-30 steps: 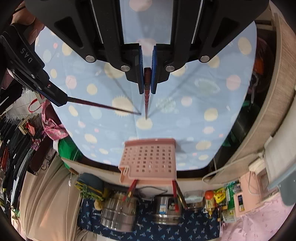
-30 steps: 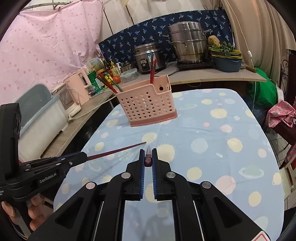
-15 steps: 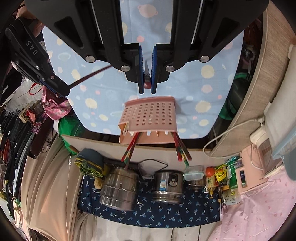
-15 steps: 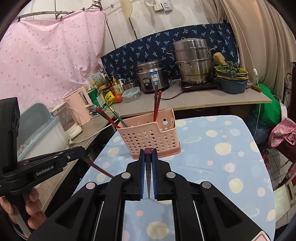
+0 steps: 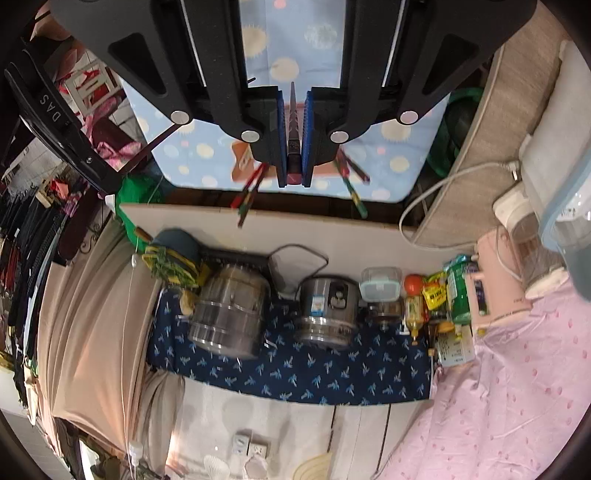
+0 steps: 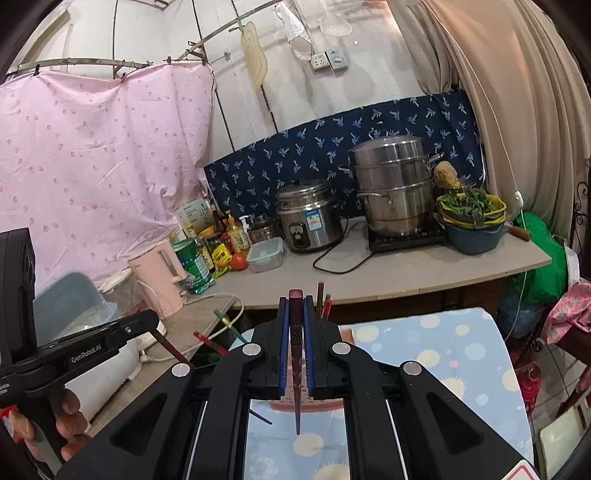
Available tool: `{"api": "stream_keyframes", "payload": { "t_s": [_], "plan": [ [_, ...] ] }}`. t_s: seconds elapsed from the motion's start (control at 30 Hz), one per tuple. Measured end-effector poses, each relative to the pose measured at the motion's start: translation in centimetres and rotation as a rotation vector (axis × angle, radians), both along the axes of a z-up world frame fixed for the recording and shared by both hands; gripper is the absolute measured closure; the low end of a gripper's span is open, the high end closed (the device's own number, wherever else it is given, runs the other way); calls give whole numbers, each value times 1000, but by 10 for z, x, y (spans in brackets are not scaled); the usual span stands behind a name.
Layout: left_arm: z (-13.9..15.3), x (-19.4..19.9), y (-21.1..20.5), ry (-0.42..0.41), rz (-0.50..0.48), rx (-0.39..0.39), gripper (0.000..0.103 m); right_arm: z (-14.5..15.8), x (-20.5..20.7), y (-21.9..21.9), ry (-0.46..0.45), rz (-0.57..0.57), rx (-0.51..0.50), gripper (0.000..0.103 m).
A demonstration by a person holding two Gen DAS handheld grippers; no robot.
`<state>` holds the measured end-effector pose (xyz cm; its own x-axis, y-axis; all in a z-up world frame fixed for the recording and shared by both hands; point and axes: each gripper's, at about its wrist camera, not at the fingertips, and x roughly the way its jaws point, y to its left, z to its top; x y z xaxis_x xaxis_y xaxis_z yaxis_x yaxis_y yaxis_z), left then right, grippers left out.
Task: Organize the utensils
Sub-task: 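Lift both dark-red chopsticks and carry them in both tools to the basket, then lower both chopsticks into the pink basket and open both tools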
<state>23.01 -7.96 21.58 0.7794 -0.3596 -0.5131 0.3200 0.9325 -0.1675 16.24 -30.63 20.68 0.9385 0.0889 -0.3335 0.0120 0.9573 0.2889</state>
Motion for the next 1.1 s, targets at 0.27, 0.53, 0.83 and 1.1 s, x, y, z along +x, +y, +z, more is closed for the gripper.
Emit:
{"api": "stream_keyframes", "payload": {
  "t_s": [0.27,0.53,0.83,1.1],
  "plan": [
    [34,28,-5,-70,22,-17,96,29,47,-8,-51,-24,11,96],
    [42,59,-12,-115,49,11,96,19,86,-12,-26,-22,34,96],
    [9,90,-20,-70,55,36,96,-27,122,-7,68,3,38,96],
    [-25,107,-25,-13,51,41,96,-64,136,-3,144,22,39,96]
  ]
}}
